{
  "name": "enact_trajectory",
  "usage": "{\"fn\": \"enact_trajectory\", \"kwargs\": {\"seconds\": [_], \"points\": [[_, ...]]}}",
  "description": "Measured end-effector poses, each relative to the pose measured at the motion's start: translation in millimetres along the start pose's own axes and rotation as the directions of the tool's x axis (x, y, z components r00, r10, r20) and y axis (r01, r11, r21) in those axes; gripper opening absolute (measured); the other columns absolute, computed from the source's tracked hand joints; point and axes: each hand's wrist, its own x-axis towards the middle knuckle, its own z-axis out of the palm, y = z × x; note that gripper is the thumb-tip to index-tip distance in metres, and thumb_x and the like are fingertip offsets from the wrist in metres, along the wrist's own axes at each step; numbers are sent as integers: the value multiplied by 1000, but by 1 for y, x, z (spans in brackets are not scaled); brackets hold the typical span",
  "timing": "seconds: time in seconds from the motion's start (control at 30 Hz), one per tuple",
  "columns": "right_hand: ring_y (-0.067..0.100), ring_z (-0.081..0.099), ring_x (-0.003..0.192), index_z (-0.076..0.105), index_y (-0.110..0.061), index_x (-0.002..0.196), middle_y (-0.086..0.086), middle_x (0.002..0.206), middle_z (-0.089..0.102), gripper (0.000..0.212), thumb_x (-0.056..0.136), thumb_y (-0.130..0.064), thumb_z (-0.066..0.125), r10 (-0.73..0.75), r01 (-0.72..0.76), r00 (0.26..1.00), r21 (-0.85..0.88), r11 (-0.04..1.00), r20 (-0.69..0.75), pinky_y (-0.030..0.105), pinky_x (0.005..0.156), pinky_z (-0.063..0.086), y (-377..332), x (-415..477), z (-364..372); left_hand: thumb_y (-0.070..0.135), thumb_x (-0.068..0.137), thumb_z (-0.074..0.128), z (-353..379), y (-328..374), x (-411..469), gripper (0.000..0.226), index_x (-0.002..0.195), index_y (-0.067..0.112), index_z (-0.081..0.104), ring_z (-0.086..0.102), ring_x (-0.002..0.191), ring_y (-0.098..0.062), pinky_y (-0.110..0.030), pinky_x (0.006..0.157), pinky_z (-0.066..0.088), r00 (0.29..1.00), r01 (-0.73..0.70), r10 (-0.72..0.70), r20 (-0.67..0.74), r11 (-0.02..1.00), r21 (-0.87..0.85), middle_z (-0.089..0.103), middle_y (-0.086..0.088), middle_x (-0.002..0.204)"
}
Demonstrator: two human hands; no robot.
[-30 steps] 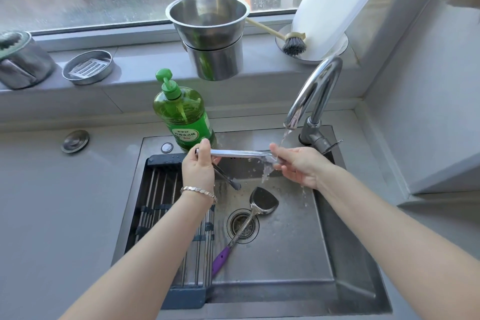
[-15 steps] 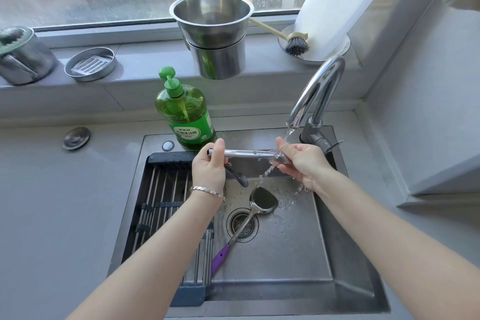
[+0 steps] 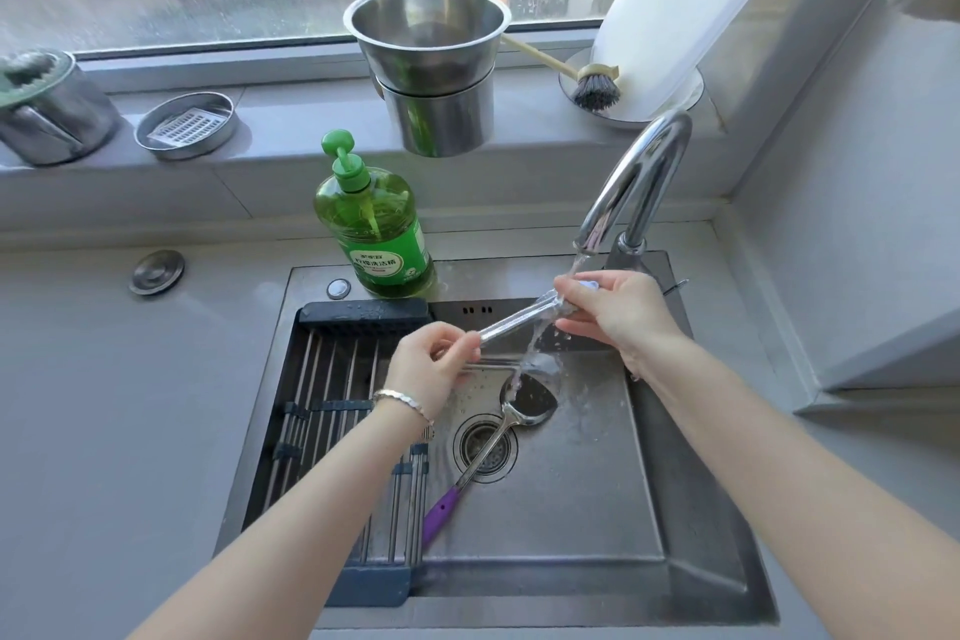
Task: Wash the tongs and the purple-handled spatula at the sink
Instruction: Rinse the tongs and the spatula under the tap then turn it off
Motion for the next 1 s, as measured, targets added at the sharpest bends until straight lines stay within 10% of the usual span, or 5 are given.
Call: {"fn": "enact_trajectory", "kwargs": {"seconds": [0.17,0.4,0.63,0.83,1.0], "points": [[18,69,63,65,-6,86,10,74,68,30,97,-27,46,-106,114,987,-61,992,124,25,64,60,-7,-11,9,22,91,57,9,-4,-6,17,76,17,53,42,55,-9,-20,52,37,993,-67,34,109,949,309,47,5,62],[19,53,112,47,-6,133,9,130,54,41,98,-29,44,-28,-13,992,-315,949,-125,31,97,40,36,-2,-24,12,95,49,8,-8,-9,27,70,20,58,59,75,-12,-29,73,56,998,-63,63,5,996,59,61,-1,82],[18,68,75,55,-7,110,10,90,67,23,101,-15,35,92,-110,990,169,980,108,27,68,59,42,1,4,12,94,51,-2,-14,-16,25,71,17,60,47,62,-4,-35,70,49,987,-156,158,-37,987,40,57,3,69],[15,68,75,58,-12,93,10,90,68,23,100,-13,37,-17,-1,987,113,994,157,27,67,59,37,-5,29,10,93,51,-16,-35,-15,25,85,32,59,53,79,-37,-46,77,49,970,-166,169,-172,986,34,53,-7,79],[14,68,77,59,-16,91,6,84,69,21,99,-12,39,-207,210,973,-22,977,98,22,65,58,32,-11,25,7,94,48,-7,-29,-16,26,79,23,60,58,70,-14,-14,58,49,990,-78,74,-120,997,-29,59,-1,76]]}}
